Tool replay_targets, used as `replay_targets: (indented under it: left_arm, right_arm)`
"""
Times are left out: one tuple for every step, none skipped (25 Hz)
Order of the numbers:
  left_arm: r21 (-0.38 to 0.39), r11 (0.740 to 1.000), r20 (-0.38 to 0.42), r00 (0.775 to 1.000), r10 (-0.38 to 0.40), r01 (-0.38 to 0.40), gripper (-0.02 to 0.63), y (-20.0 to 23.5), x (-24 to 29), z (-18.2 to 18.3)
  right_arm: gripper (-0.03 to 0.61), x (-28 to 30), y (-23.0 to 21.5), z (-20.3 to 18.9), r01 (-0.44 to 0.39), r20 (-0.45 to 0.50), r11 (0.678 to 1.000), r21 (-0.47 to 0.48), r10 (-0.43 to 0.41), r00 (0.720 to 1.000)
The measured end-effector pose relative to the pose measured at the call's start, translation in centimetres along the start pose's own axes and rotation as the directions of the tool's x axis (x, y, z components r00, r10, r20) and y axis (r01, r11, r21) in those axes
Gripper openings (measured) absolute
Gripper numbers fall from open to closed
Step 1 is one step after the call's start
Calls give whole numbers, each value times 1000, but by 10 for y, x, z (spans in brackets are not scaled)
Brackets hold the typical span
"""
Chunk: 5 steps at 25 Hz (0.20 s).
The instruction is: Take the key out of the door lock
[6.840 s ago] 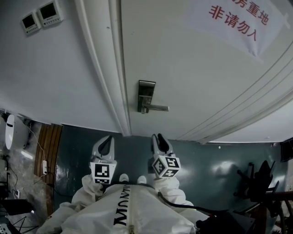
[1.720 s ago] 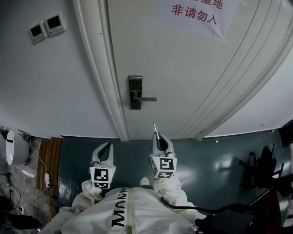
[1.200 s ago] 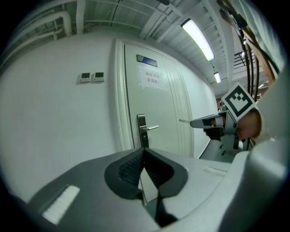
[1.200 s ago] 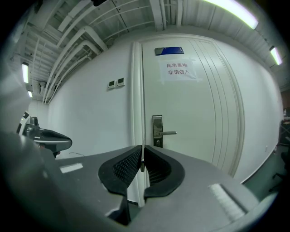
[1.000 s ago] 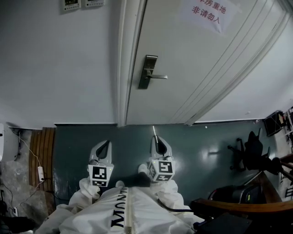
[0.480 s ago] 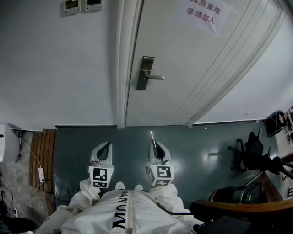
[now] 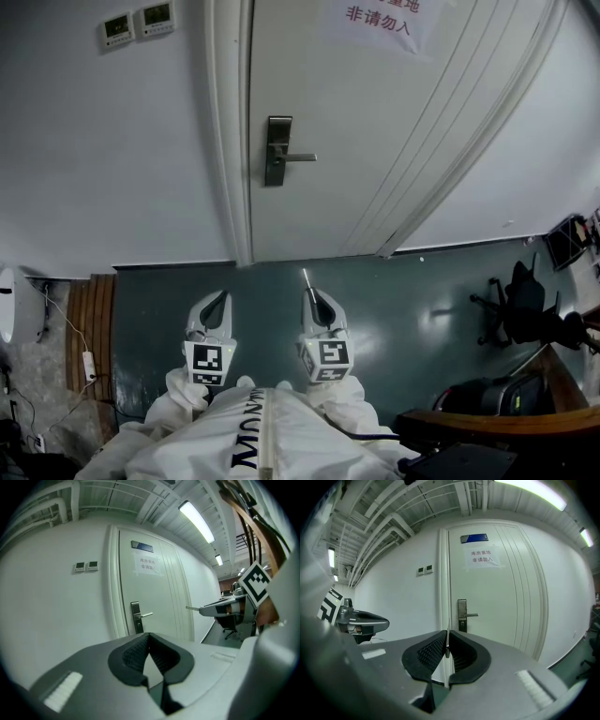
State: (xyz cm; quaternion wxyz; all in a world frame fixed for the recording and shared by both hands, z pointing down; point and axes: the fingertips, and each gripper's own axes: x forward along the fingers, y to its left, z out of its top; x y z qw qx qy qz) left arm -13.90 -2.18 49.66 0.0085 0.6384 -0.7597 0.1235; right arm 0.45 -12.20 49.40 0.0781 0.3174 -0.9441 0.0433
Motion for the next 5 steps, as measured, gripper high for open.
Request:
replay_targets:
  left_arm:
    - [2, 1000, 2, 1000, -1, 1, 0, -3, 2, 2]
    - [3, 1000, 3, 1000, -2, 2, 0, -6, 4, 3]
    - [4, 1000, 3, 1000, -3, 3, 0, -8, 5, 4]
    - [4, 1000, 2, 1000, -4, 4, 0, -10, 6, 4]
    - [4, 1000, 0, 1000, -4, 4, 0, -13, 7, 4]
  right_arm:
    - [23, -1, -3, 1, -1, 1, 1000, 2, 1, 1000]
    - [23, -1, -5, 1, -3, 2, 1000, 5, 3, 1000]
    - [23, -1, -7, 1, -5, 1, 1000, 8, 5, 1000]
    - [23, -2, -9, 1, -7, -1, 1000, 11, 7, 1000]
    - [23, -2, -10, 1, -10, -2, 1000, 13, 10, 1000]
